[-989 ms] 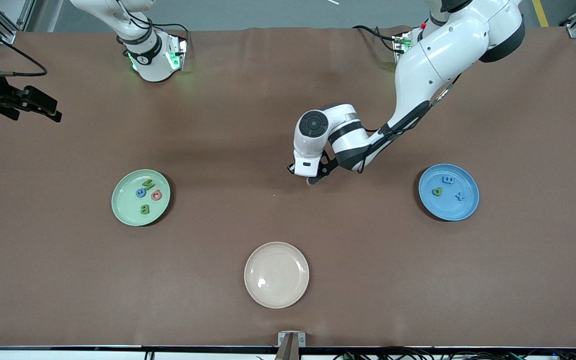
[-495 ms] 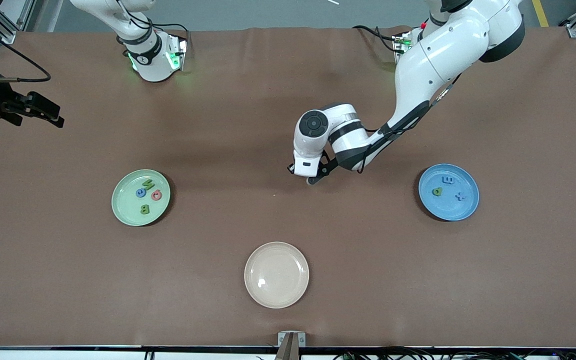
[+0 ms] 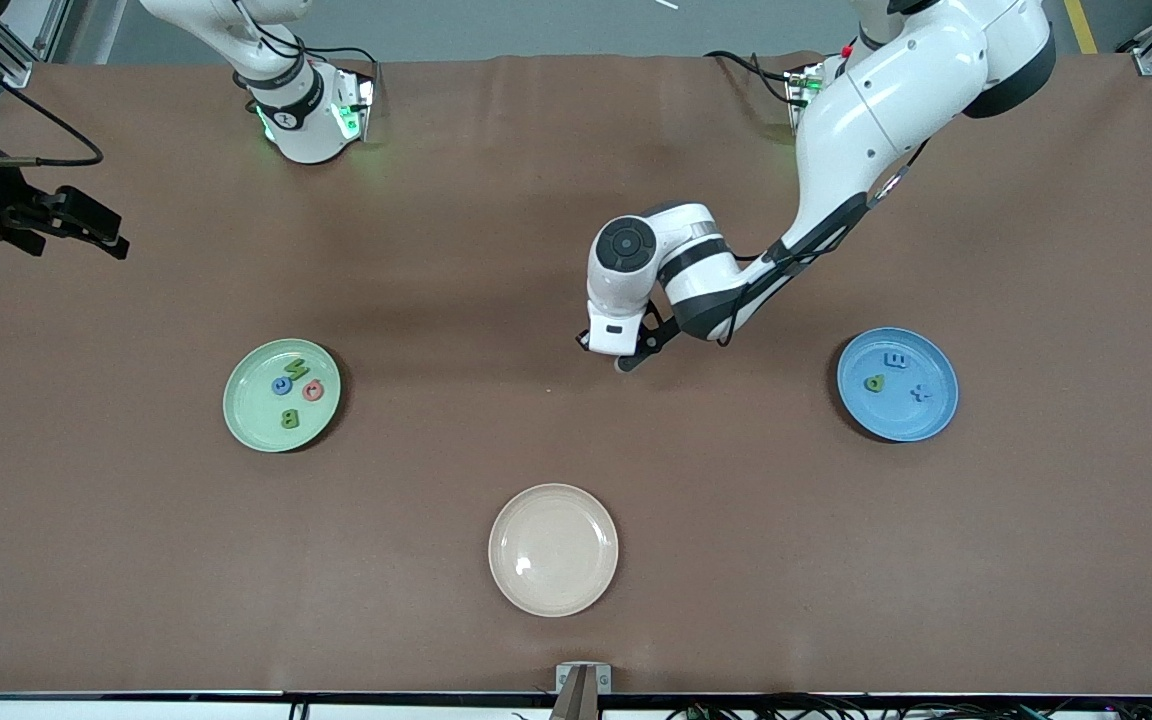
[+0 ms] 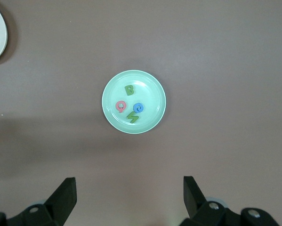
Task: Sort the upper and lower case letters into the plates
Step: 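Carry the green c with the left gripper over the blue plate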
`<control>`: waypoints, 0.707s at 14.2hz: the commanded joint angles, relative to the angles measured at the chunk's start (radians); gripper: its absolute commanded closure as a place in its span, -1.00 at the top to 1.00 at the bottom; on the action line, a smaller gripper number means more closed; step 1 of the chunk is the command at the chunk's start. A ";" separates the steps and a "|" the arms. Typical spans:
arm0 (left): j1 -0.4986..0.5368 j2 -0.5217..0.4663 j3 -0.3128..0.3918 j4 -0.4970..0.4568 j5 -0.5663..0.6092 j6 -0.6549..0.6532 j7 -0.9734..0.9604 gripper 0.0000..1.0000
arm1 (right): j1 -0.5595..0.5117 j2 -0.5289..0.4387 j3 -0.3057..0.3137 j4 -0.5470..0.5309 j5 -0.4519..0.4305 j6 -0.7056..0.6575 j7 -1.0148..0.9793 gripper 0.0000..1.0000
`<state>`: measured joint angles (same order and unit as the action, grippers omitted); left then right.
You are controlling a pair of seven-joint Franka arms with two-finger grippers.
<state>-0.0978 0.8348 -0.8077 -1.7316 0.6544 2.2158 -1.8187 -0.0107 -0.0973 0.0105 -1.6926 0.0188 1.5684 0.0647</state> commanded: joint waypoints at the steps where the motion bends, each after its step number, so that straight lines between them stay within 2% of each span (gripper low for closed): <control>1: 0.143 -0.054 -0.111 -0.014 -0.016 -0.112 0.100 -0.94 | -0.011 -0.032 0.009 -0.035 -0.014 0.019 -0.020 1.00; 3: 0.327 -0.048 -0.264 -0.017 -0.016 -0.221 0.217 -0.94 | -0.015 -0.030 0.008 -0.036 -0.014 0.021 -0.034 1.00; 5: 0.461 -0.051 -0.370 -0.020 -0.016 -0.365 0.352 -0.95 | -0.018 -0.030 0.006 -0.036 -0.014 0.021 -0.034 1.00; 7: 0.579 -0.051 -0.441 -0.023 -0.013 -0.441 0.471 -0.95 | -0.020 -0.029 0.003 -0.038 -0.014 0.016 -0.033 1.00; 10: 0.764 -0.052 -0.510 -0.078 0.002 -0.462 0.639 -0.94 | -0.025 -0.029 0.000 -0.045 -0.011 0.018 -0.033 1.00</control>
<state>0.5651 0.8007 -1.2743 -1.7491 0.6546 1.7611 -1.2673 -0.0124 -0.0972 0.0007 -1.7017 0.0145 1.5725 0.0466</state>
